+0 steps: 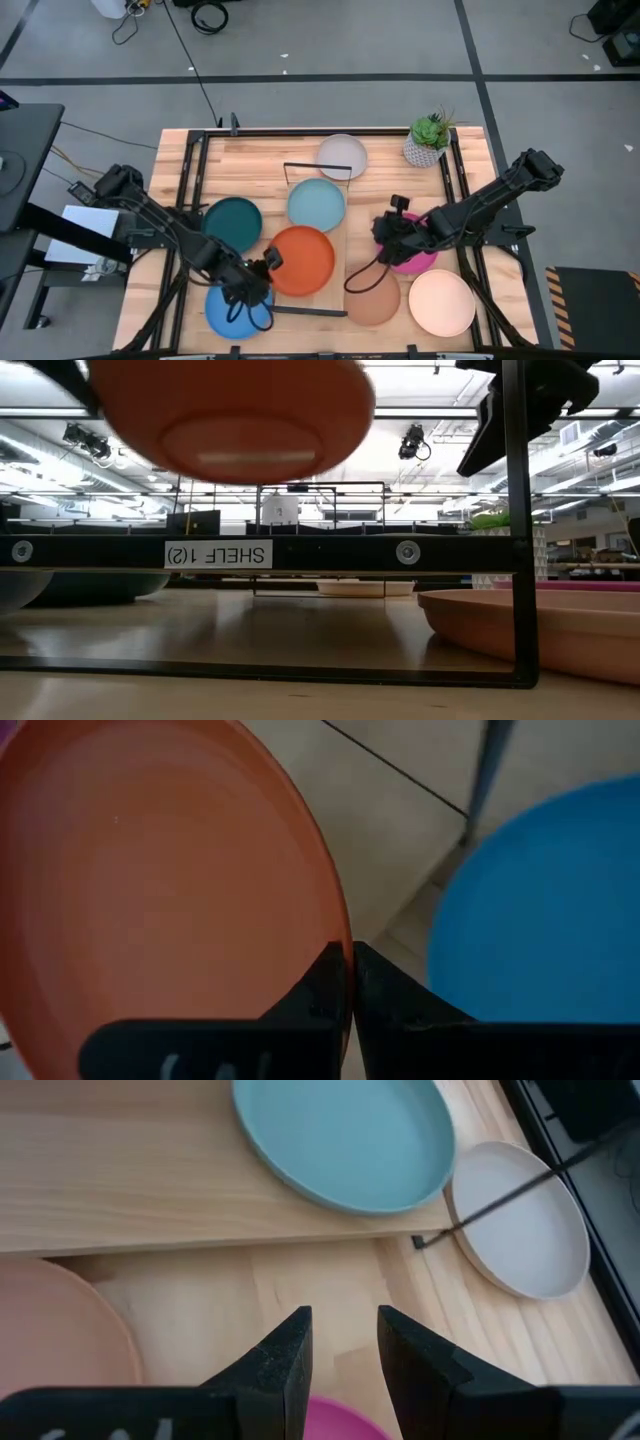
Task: Place and stack plates onto a shelf
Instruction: Put the orange plate on the shelf, then stack the dark blue plate on top of the orange plate on the shelf
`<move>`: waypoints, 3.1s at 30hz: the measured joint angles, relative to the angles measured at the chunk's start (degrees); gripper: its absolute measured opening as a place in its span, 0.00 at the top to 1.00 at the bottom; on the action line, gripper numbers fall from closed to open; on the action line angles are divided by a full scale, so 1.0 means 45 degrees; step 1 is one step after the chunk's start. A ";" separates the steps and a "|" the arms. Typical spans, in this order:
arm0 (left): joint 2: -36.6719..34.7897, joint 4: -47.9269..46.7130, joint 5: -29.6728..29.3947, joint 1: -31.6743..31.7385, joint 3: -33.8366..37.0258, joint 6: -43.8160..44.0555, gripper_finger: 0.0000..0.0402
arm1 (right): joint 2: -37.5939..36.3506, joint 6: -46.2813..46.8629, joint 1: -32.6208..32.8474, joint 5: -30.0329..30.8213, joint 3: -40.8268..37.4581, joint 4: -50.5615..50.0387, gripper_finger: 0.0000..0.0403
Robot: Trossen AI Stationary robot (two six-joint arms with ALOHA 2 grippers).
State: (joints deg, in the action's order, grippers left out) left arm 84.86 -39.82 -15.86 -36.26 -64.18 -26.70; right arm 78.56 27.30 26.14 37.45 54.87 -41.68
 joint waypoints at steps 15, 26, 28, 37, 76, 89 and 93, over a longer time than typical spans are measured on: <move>0.1811 0.1639 0.0908 -0.0289 0.0000 0.0226 0.96 | 0.0000 -0.0067 0.0455 -0.0021 0.0000 0.0664 0.70; 0.2110 0.2046 0.0903 -0.0178 0.0000 0.2184 0.75 | 0.0005 0.0030 0.0682 -0.0300 0.0000 0.0746 0.70; 0.2108 0.1953 0.0911 -0.0170 0.0000 0.2380 0.70 | 0.0005 0.0035 0.0682 -0.0287 0.0000 0.0780 0.70; 0.0737 -0.0645 0.0418 -0.0202 0.0209 0.5540 0.67 | 0.0005 0.0026 0.0682 -0.0306 0.0000 0.0814 0.70; 0.0996 -0.2407 0.0412 0.2854 0.3861 1.6145 0.96 | 0.0010 -0.0669 0.0653 -0.0335 0.0000 0.1538 0.70; -0.1240 -0.4432 0.0640 0.1252 0.0387 1.0659 0.96 | 0.0010 -0.0630 0.0670 -0.0590 0.0000 0.1246 0.70; -0.1235 -0.4373 -0.0765 0.0060 -0.0197 0.7697 0.95 | 0.0010 -0.0630 0.0667 -0.0593 0.0000 0.1198 0.70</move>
State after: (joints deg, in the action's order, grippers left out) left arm 79.30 -59.50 -19.30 -35.99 -65.07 7.94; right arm 78.61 24.47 29.15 34.79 54.87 -36.29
